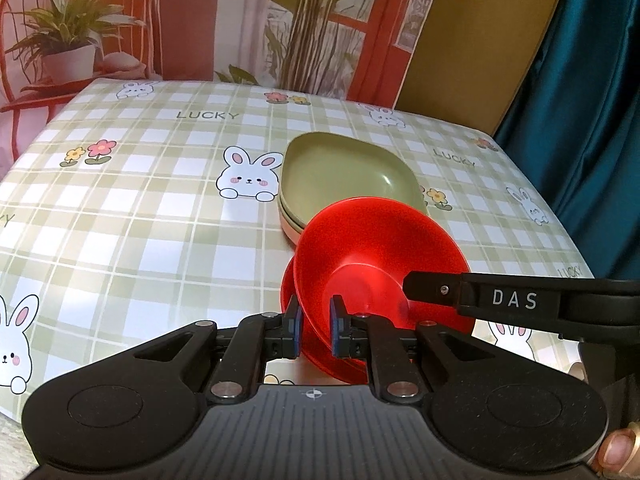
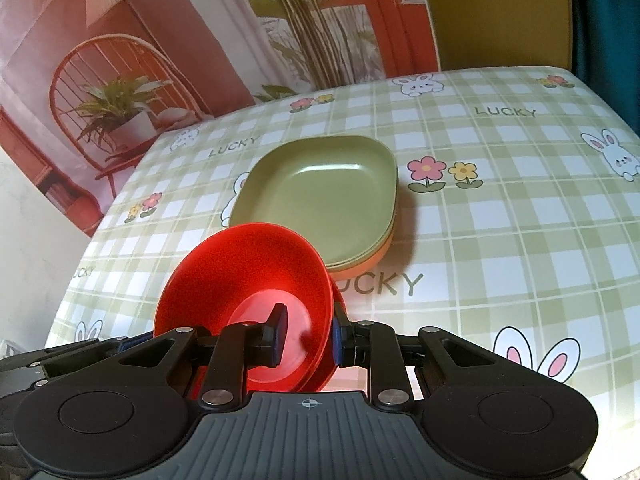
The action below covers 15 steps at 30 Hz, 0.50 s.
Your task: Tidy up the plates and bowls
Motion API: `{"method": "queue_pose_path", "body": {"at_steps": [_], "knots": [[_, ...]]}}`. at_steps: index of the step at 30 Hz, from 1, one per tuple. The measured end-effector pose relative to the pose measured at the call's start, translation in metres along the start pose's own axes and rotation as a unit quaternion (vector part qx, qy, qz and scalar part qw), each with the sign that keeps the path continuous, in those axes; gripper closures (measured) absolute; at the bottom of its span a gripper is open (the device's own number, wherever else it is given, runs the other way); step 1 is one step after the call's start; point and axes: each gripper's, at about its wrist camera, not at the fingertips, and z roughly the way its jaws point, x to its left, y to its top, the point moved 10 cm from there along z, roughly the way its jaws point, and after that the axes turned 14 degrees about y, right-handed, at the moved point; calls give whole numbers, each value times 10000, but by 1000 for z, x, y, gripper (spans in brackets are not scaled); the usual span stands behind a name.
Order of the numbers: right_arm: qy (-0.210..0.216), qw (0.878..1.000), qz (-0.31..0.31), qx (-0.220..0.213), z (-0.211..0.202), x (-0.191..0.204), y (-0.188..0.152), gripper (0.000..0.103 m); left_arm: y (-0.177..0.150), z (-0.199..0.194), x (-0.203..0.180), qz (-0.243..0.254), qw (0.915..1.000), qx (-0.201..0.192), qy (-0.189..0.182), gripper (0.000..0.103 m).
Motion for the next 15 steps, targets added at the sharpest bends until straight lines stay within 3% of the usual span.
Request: {"method": "queue_pose_path", "body": {"at_steps": [15], "knots": [[-13,10000,-5,21,2,0,-2,82,0,-2,1,48,9999,-112,66,89]]}}
